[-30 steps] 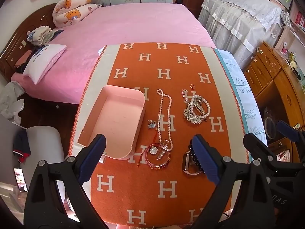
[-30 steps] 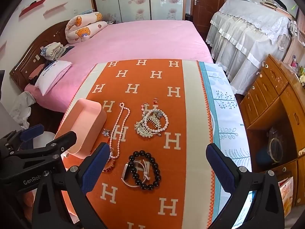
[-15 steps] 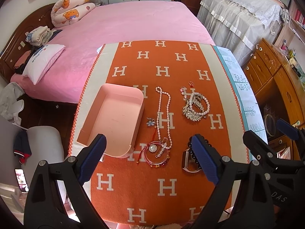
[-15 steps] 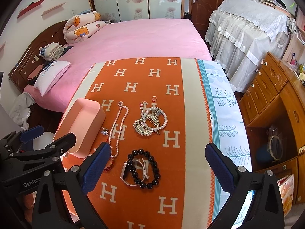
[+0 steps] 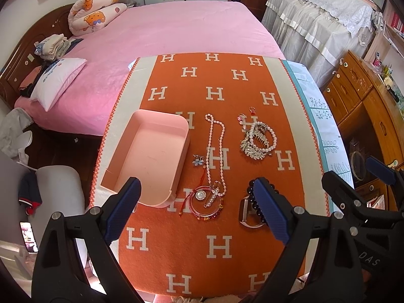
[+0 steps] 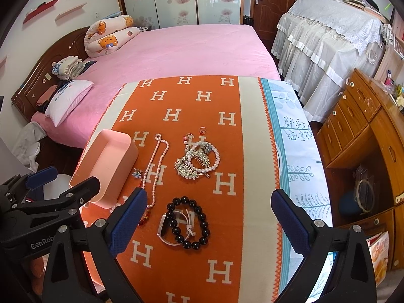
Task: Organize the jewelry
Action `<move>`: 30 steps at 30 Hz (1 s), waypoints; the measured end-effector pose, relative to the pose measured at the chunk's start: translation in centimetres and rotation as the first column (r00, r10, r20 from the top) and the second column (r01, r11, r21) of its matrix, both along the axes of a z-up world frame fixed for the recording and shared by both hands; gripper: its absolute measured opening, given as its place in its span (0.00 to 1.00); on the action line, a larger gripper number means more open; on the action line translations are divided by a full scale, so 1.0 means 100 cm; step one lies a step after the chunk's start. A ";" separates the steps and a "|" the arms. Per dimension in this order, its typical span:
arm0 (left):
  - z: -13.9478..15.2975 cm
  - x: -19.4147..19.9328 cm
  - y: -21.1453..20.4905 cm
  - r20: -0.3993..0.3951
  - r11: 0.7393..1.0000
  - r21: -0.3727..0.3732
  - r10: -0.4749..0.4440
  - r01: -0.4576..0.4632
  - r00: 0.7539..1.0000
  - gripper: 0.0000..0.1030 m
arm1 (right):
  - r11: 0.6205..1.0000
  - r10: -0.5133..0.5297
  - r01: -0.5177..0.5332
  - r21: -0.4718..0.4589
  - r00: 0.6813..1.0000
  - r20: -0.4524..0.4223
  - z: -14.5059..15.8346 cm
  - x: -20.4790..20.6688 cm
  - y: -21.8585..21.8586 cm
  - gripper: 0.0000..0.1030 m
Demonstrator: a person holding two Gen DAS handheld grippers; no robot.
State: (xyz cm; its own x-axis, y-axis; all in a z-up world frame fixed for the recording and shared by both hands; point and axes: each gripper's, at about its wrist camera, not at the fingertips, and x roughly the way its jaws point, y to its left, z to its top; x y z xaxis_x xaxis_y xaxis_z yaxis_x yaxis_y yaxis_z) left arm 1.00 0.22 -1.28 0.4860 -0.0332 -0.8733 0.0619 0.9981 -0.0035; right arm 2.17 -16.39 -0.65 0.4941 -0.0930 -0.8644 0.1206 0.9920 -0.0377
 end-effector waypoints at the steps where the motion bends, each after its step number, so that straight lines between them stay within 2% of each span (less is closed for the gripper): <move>1: 0.000 0.000 0.000 0.000 1.000 0.000 -0.001 0.001 1.000 0.87 | 1.000 0.001 -0.001 0.000 1.000 0.000 0.000 0.000 0.000 0.97; 25: 0.001 -0.003 -0.016 -0.020 1.000 0.010 0.003 -0.002 1.000 0.87 | 1.000 0.009 -0.009 0.013 1.000 -0.003 -0.004 0.000 -0.014 0.90; 30: 0.003 0.001 -0.024 -0.025 1.000 -0.010 -0.012 0.012 1.000 0.81 | 1.000 0.023 -0.023 0.017 1.000 -0.005 -0.001 0.005 -0.018 0.86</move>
